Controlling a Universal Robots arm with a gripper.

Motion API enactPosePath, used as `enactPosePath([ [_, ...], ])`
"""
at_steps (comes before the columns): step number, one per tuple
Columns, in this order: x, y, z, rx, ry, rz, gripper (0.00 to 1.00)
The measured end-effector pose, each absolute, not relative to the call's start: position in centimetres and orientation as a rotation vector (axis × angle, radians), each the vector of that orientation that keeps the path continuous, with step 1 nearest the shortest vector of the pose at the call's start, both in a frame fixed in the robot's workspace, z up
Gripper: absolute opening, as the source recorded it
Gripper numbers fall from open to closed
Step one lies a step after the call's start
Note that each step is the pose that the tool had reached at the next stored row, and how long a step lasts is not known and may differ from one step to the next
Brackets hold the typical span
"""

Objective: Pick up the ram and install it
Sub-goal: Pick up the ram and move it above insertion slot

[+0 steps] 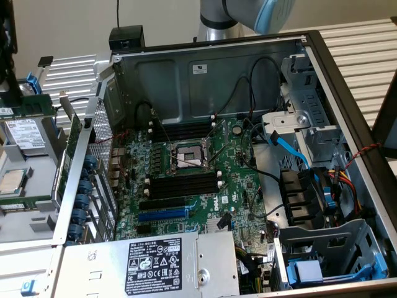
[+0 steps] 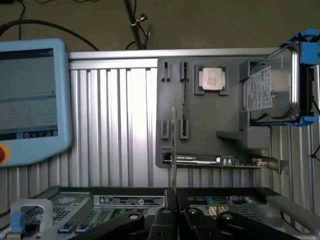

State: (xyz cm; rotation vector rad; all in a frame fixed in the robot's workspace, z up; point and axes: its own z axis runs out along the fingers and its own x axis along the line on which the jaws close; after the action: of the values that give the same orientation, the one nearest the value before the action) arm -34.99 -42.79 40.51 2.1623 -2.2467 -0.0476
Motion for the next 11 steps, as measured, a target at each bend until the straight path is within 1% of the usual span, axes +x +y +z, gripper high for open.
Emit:
enactPosePath([
  [11, -31.0, -42.8, 40.8, 2.152, -2.233, -0.072, 0.12],
])
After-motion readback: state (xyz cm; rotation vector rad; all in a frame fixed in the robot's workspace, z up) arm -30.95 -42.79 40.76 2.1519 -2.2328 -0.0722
